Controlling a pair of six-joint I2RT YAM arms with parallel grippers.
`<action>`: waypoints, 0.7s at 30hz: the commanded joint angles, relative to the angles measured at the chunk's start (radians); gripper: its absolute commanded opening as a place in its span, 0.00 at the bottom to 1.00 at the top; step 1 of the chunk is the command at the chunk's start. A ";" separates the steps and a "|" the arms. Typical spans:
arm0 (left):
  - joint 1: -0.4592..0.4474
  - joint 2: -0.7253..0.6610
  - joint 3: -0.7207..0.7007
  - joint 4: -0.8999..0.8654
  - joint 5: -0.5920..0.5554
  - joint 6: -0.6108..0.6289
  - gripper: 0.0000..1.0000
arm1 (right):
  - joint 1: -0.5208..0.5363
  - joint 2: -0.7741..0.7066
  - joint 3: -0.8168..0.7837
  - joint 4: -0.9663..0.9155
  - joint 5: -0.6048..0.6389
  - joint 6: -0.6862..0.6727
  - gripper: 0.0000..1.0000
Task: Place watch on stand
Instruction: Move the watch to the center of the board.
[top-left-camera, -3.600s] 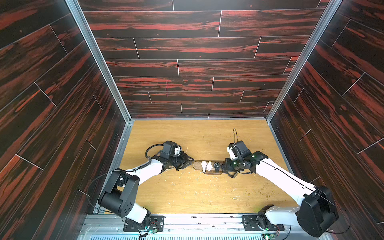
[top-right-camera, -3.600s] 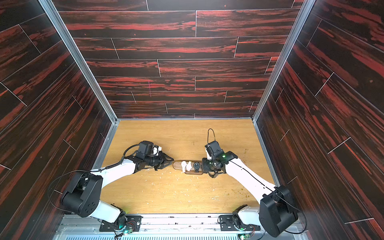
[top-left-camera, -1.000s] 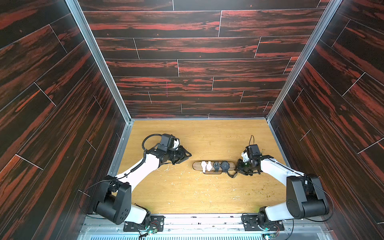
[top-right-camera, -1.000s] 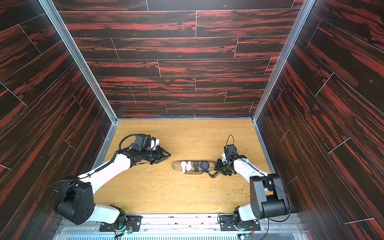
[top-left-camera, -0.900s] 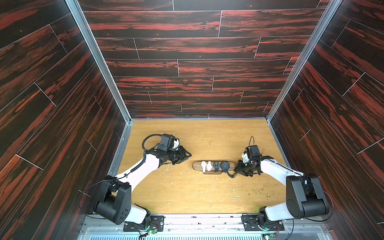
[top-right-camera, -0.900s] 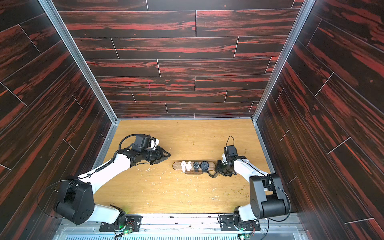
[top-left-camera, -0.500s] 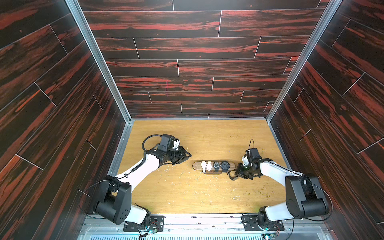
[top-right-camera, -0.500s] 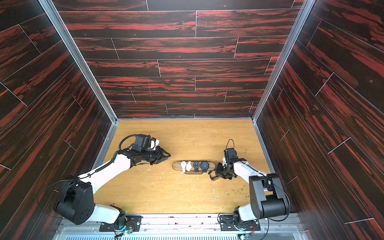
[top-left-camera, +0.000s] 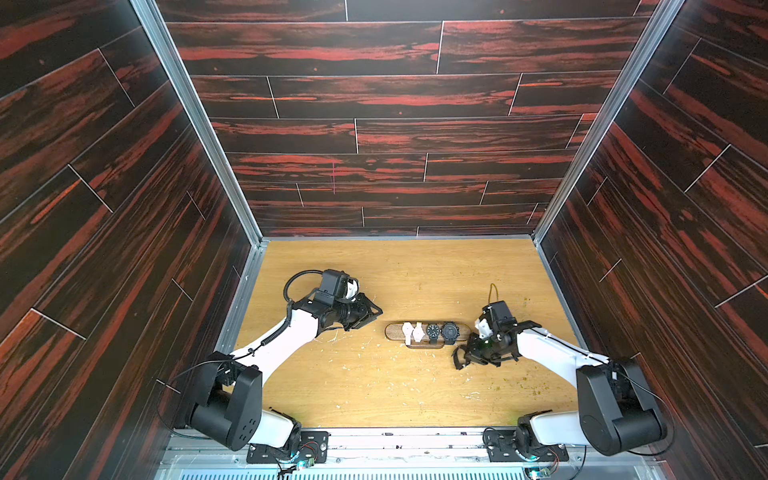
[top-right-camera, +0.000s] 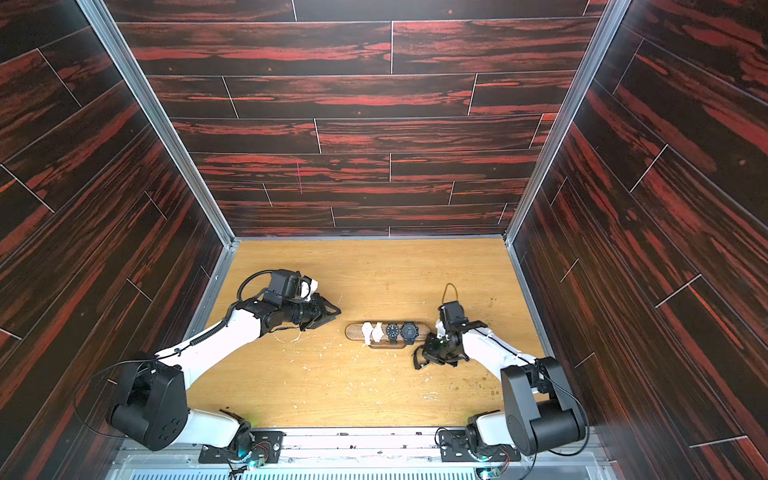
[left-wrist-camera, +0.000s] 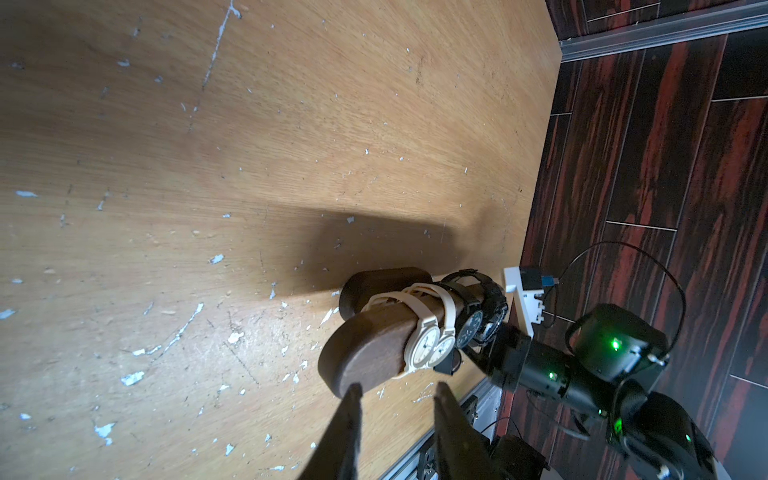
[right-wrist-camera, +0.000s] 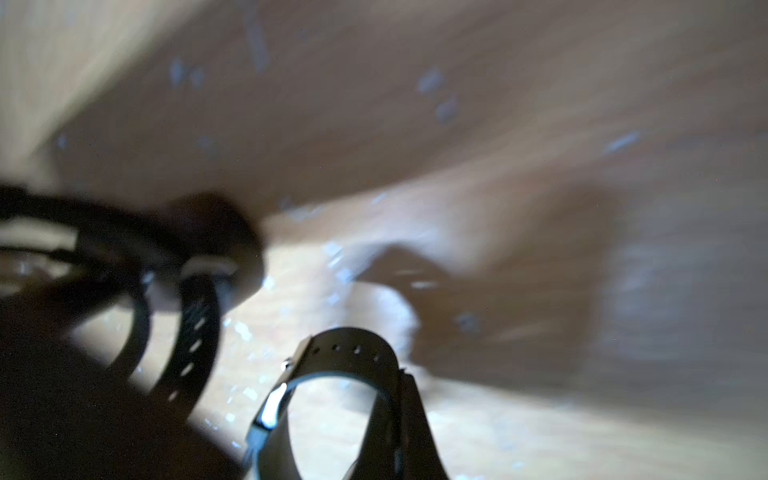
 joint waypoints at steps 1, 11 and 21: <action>0.006 -0.033 0.001 -0.007 0.002 0.003 0.31 | 0.075 -0.017 -0.015 -0.021 -0.018 0.078 0.00; 0.005 -0.023 0.006 -0.001 0.010 0.001 0.31 | 0.217 0.027 0.008 0.059 -0.018 0.211 0.00; 0.005 -0.025 0.004 -0.008 0.008 0.012 0.31 | 0.218 0.026 -0.004 0.041 -0.001 0.211 0.00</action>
